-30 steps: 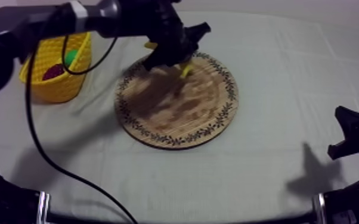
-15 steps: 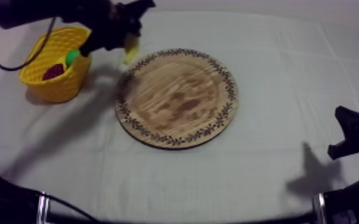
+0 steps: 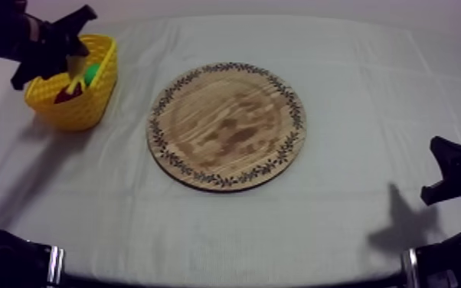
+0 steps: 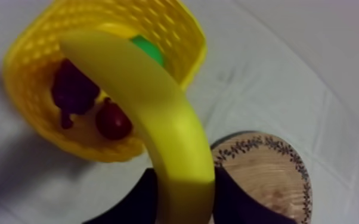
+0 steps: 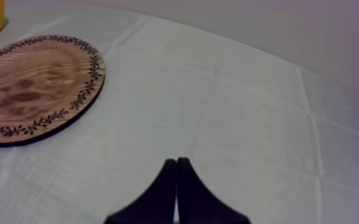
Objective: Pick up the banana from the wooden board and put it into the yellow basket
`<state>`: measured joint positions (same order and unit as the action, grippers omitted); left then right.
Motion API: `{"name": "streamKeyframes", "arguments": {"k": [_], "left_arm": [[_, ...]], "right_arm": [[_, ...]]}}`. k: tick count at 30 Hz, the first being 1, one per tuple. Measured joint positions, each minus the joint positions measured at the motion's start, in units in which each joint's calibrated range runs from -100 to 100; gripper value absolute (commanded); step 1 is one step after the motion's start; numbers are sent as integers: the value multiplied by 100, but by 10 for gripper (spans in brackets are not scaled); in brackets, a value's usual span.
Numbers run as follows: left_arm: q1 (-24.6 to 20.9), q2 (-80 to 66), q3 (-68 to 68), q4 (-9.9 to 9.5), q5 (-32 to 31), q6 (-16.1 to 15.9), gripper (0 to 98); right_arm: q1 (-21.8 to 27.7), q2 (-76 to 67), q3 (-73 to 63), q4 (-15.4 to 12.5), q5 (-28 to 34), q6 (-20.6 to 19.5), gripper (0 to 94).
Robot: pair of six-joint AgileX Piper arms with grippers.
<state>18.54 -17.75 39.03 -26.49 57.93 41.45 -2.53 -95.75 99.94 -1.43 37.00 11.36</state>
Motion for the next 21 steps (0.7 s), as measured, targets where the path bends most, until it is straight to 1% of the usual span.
{"name": "streamKeyframes", "arguments": {"k": [6, 9, 15, 21], "left_arm": [[-318, -276, 111, 30, -40, -390, 153], [-466, -276, 157, 47, -211, -616, 149], [-746, -218, 229, 56, -666, -1157, 142], [-1060, -56, 383, 56, -1307, -1715, 147]], "right_arm": [[0, 0, 0, 0, 0, 0, 3], [0, 0, 0, 0, 0, 0, 3], [0, 0, 0, 0, 0, 0, 3], [0, 0, 0, 0, 0, 0, 3]]}}
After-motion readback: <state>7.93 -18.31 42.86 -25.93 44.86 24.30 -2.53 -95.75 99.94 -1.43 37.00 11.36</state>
